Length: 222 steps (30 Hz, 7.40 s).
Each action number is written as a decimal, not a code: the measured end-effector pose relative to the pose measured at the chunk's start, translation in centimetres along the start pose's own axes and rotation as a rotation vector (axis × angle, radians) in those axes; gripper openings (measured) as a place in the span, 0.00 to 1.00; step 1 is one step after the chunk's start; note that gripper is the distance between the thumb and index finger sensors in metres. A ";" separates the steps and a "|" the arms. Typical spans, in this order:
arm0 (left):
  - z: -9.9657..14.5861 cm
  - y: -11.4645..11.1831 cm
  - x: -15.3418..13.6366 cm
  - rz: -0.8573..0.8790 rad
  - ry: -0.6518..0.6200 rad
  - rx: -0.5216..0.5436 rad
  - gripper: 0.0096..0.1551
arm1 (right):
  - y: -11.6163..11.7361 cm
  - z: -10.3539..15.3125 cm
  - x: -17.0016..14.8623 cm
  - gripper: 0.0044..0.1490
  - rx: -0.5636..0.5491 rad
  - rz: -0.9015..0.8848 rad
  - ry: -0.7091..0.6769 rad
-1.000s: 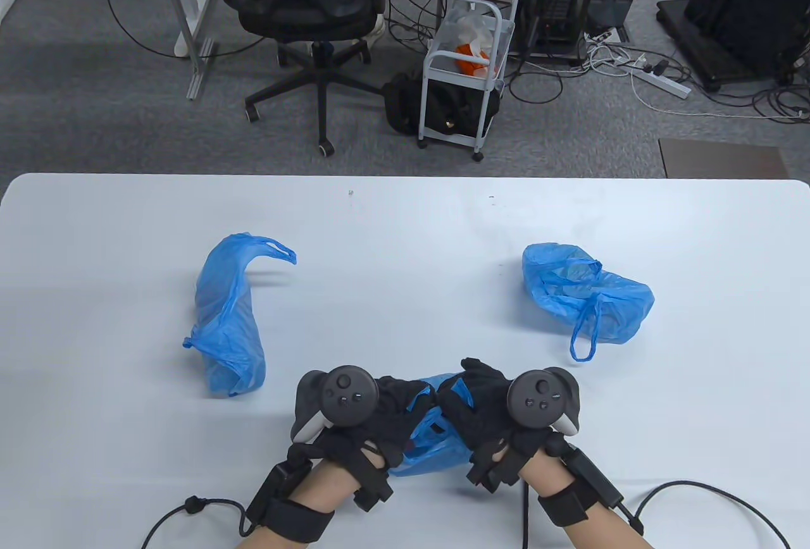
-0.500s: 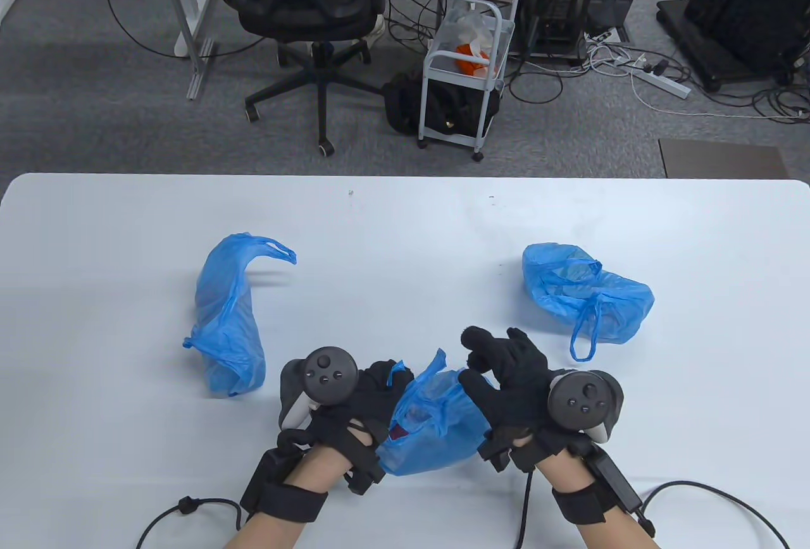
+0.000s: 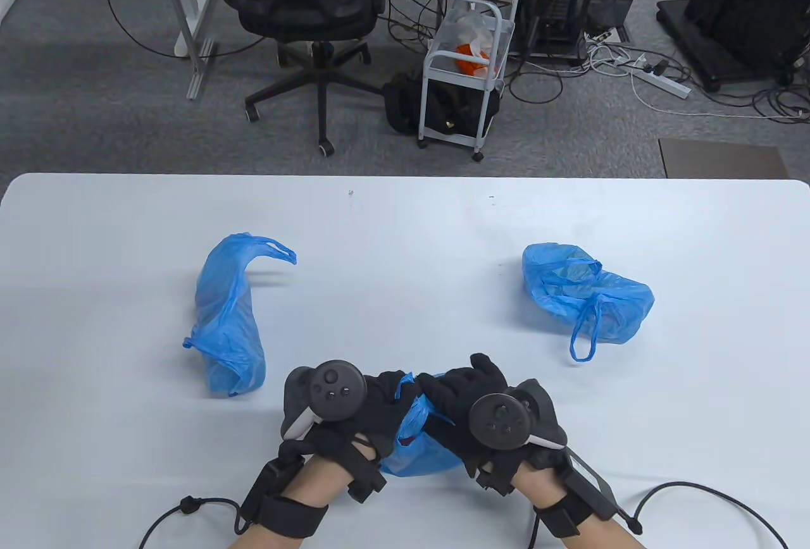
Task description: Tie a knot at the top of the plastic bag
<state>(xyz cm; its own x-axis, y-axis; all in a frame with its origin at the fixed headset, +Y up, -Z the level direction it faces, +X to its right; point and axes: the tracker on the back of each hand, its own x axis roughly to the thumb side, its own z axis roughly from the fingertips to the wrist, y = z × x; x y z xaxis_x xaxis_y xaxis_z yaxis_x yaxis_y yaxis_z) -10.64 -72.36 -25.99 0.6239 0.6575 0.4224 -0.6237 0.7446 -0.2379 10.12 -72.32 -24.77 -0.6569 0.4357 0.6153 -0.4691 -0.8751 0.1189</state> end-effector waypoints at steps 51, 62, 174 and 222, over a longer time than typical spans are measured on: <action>0.5 4.2 -2.9 -0.561 0.217 0.112 0.21 | -5.4 0.7 -2.0 0.22 -0.010 -0.059 -0.176; 0.1 3.7 -3.7 -0.625 0.275 0.071 0.21 | -4.3 0.4 -3.6 0.22 0.209 0.057 -0.031; 7.4 -1.4 -1.6 -0.539 0.186 -0.298 0.48 | -9.9 6.8 -25.2 0.24 -0.435 -0.080 0.884; 5.9 0.8 -5.4 0.397 0.134 -0.170 0.47 | -2.4 0.2 -1.3 0.28 -0.004 -0.320 -0.062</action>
<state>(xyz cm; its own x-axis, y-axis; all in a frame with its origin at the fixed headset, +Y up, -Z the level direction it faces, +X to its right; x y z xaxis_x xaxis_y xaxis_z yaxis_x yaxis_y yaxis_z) -17.24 -76.01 -23.26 0.4143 0.8969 0.1547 -0.7482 0.4323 -0.5033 12.25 -70.84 -25.68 -0.4386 0.6747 0.5937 -0.6481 -0.6951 0.3112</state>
